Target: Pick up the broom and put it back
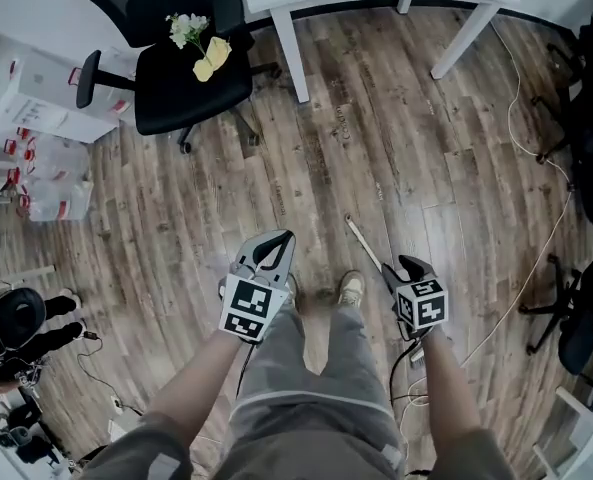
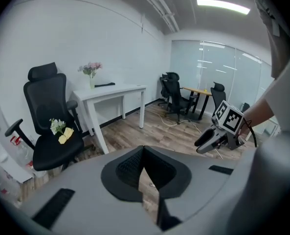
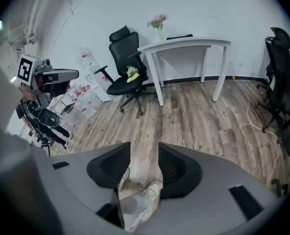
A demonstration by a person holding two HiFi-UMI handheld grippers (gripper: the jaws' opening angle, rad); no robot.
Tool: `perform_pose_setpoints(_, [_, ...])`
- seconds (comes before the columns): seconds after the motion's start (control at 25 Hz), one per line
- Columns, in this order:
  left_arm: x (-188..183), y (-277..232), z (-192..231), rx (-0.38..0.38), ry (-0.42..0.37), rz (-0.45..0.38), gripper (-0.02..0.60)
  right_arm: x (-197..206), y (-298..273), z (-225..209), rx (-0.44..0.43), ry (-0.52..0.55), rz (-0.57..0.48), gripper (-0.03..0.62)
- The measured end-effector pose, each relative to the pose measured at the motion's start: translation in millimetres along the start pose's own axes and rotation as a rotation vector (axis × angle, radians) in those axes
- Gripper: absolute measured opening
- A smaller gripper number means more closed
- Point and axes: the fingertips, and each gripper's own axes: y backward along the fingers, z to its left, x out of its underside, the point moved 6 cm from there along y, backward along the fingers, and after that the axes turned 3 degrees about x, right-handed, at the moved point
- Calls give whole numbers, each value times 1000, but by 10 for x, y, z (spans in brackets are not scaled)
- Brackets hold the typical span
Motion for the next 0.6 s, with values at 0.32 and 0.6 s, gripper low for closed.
perform_pose_setpoints(0.32, [1147,-562,177,-23,54,151,17,529,-1054,-189,-21,38,105,195])
perform_pose_setpoints(0.6, [2125,-1206,312,4,74,226,17,937,-2052,-495,8,70,156,195])
